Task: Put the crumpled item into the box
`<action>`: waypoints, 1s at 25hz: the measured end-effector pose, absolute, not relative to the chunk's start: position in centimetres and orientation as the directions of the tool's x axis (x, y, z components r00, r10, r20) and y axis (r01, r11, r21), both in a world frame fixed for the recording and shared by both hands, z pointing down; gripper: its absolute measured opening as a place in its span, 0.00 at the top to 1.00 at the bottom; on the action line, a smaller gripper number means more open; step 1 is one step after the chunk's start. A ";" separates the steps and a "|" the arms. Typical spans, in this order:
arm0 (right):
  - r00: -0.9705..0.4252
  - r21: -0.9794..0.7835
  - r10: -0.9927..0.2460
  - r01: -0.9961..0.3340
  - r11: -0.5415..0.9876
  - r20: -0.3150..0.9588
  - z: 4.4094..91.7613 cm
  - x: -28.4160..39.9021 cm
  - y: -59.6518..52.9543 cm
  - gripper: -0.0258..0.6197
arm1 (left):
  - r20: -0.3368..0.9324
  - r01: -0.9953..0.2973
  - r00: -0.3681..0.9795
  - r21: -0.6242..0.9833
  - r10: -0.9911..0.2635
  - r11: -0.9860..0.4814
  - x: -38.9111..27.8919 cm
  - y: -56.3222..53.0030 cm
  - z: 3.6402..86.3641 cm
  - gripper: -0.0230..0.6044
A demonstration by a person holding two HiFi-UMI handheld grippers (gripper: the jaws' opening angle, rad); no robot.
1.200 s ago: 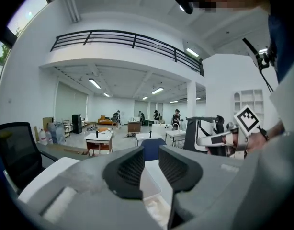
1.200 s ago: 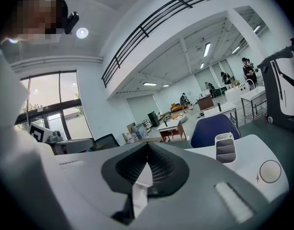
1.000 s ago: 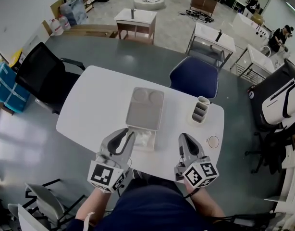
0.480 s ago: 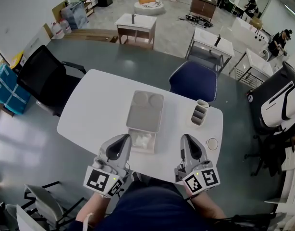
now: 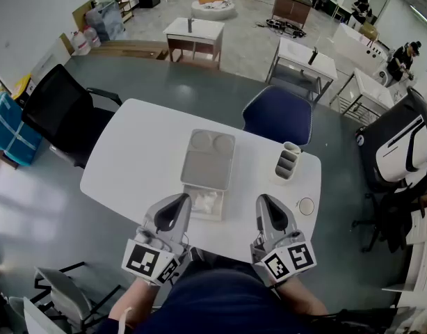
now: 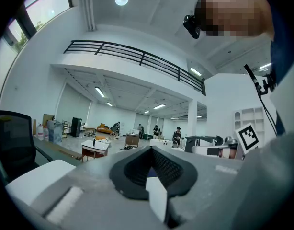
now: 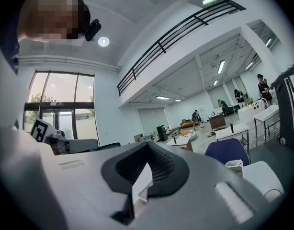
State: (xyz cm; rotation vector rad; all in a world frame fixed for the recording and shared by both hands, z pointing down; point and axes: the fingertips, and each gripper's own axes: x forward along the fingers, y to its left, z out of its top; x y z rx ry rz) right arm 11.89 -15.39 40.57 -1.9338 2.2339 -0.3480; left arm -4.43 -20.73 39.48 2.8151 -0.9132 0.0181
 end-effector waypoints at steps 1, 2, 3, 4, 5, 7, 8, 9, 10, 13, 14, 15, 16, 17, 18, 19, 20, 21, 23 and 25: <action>-0.151 -0.282 -0.988 -0.950 0.137 0.027 40.6 11.8 -15.4 0.96 | 0.072 -0.583 0.811 0.170 -0.580 -0.795 -4.4 -20.7 39.6 0.96; -0.154 -0.282 -0.988 -0.949 0.141 0.027 40.6 11.7 -15.4 0.96 | 0.076 -0.583 0.812 0.171 -0.579 -0.795 -4.4 -20.8 39.7 0.96; -0.157 -0.283 -0.987 -0.948 0.143 0.027 40.6 11.7 -15.5 0.96 | 0.078 -0.583 0.812 0.170 -0.579 -0.795 -4.4 -20.8 39.8 0.96; -0.159 -0.283 -0.987 -0.948 0.145 0.027 40.7 11.7 -15.5 0.96 | 0.079 -0.584 0.811 0.170 -0.579 -0.794 -4.4 -20.8 39.9 0.96; -0.160 -0.284 -0.987 -0.948 0.146 0.027 40.8 11.7 -15.6 0.96 | 0.079 -0.585 0.810 0.169 -0.581 -0.793 -4.4 -20.9 40.0 0.96; -0.163 -0.286 -0.986 -0.947 0.147 0.030 41.0 11.7 -15.7 0.96 | 0.081 -0.587 0.809 0.167 -0.583 -0.792 -4.4 -21.0 40.1 0.96; -0.164 -0.287 -0.986 -0.946 0.148 0.031 41.1 11.6 -15.7 0.96 | 0.082 -0.588 0.808 0.167 -0.583 -0.791 -4.4 -21.0 40.2 0.96; -0.165 -0.288 -0.986 -0.946 0.149 0.033 41.2 11.6 -15.8 0.96 | 0.084 -0.589 0.807 0.167 -0.584 -0.791 -4.4 -21.1 40.4 0.96; -0.167 -0.289 -0.985 -0.946 0.150 0.034 41.3 11.5 -15.9 0.96 | 0.087 -0.590 0.807 0.167 -0.585 -0.790 -4.5 -21.1 40.5 0.96; -0.174 -0.288 -0.984 -0.945 0.157 0.034 41.3 11.4 -16.1 0.96 | 0.093 -0.595 0.803 0.170 -0.588 -0.786 -4.6 -21.3 40.7 0.96; -0.175 -0.288 -0.984 -0.945 0.157 0.035 41.3 11.4 -16.1 0.96 | 0.095 -0.595 0.803 0.171 -0.588 -0.785 -4.5 -21.3 40.8 0.96; -0.175 -0.289 -0.984 -0.944 0.158 0.035 41.3 11.4 -16.2 0.96 | 0.097 -0.595 0.803 0.171 -0.588 -0.785 -4.5 -21.3 40.8 0.96; -0.175 -0.289 -0.984 -0.944 0.158 0.036 41.3 11.4 -16.2 0.96 | 0.098 -0.595 0.803 0.170 -0.588 -0.785 -4.5 -21.4 40.9 0.96; -0.175 -0.290 -0.984 -0.944 0.157 0.037 41.3 11.4 -16.3 0.96 | 0.100 -0.596 0.803 0.169 -0.588 -0.785 -4.5 -21.4 40.9 0.96; -0.176 -0.291 -0.984 -0.944 0.157 0.038 41.3 11.4 -16.3 0.96 | 0.100 -0.596 0.803 0.168 -0.588 -0.785 -4.4 -21.5 40.9 0.96; -0.176 -0.291 -0.984 -0.944 0.157 0.038 41.4 11.4 -16.4 0.96 | 0.101 -0.597 0.802 0.169 -0.588 -0.785 -4.4 -21.5 40.9 0.96; -0.176 -0.292 -0.984 -0.943 0.158 0.038 41.4 11.4 -16.5 0.96 | 0.101 -0.597 0.802 0.170 -0.589 -0.784 -4.4 -21.6 41.0 0.96; -0.176 -0.292 -0.984 -0.943 0.157 0.038 41.5 11.4 -16.5 0.96 | 0.103 -0.598 0.802 0.170 -0.589 -0.784 -4.4 -21.7 41.1 0.96; -0.173 -0.294 -0.984 -0.943 0.154 0.039 41.7 11.5 -16.6 0.96 | 0.106 -0.599 0.800 0.170 -0.590 -0.782 -4.4 -21.9 41.4 0.96; -0.171 -0.295 -0.984 -0.943 0.152 0.041 41.7 11.6 -16.7 0.96 | 0.110 -0.601 0.799 0.171 -0.591 -0.781 -4.4 -22.0 41.5 0.96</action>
